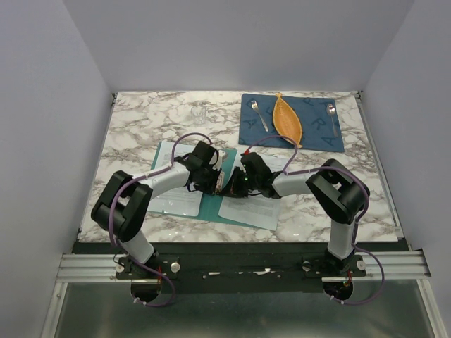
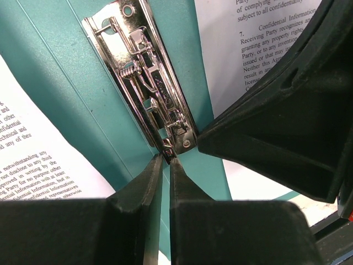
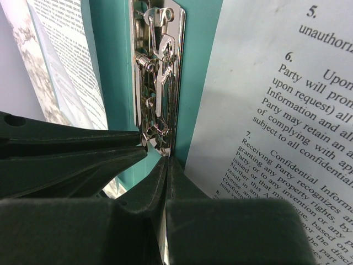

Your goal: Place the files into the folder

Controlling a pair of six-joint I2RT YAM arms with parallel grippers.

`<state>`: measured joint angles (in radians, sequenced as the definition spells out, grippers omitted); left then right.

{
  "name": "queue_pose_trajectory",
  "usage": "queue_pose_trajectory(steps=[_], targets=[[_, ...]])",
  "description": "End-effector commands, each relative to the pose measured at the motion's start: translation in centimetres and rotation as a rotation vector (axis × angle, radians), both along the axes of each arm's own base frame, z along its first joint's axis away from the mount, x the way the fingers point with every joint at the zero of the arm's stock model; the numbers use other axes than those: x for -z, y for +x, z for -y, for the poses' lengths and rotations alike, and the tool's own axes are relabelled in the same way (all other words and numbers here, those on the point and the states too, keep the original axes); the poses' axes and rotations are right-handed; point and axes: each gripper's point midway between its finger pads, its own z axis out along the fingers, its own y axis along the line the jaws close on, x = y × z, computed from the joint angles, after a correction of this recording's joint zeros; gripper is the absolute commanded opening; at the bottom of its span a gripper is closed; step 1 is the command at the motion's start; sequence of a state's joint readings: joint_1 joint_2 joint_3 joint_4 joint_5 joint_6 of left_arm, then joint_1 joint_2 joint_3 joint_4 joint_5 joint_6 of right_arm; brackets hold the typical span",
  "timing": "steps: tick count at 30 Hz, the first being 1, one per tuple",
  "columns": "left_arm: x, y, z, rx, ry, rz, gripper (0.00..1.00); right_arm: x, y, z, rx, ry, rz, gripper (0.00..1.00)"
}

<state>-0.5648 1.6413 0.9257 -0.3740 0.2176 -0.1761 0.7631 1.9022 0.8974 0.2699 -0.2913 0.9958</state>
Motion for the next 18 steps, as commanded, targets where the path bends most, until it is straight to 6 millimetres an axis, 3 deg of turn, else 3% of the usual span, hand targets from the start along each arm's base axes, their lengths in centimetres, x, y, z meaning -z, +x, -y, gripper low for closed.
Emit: queue_pose_trajectory(steps=[1,6,18], targets=[[2.1,-1.3,-0.1,0.009,0.016,-0.084,0.11,6.3,-2.6,3.5,-0.002,-0.2,-0.129,0.09],[2.0,-1.9,0.5,0.026,-0.022,-0.096,0.09,7.0,-2.8,3.7,-0.01,-0.217,-0.142,0.08],[0.5,-3.5,4.5,0.157,-0.148,-0.101,0.07,7.9,-2.8,4.2,-0.019,-0.256,-0.153,0.06]])
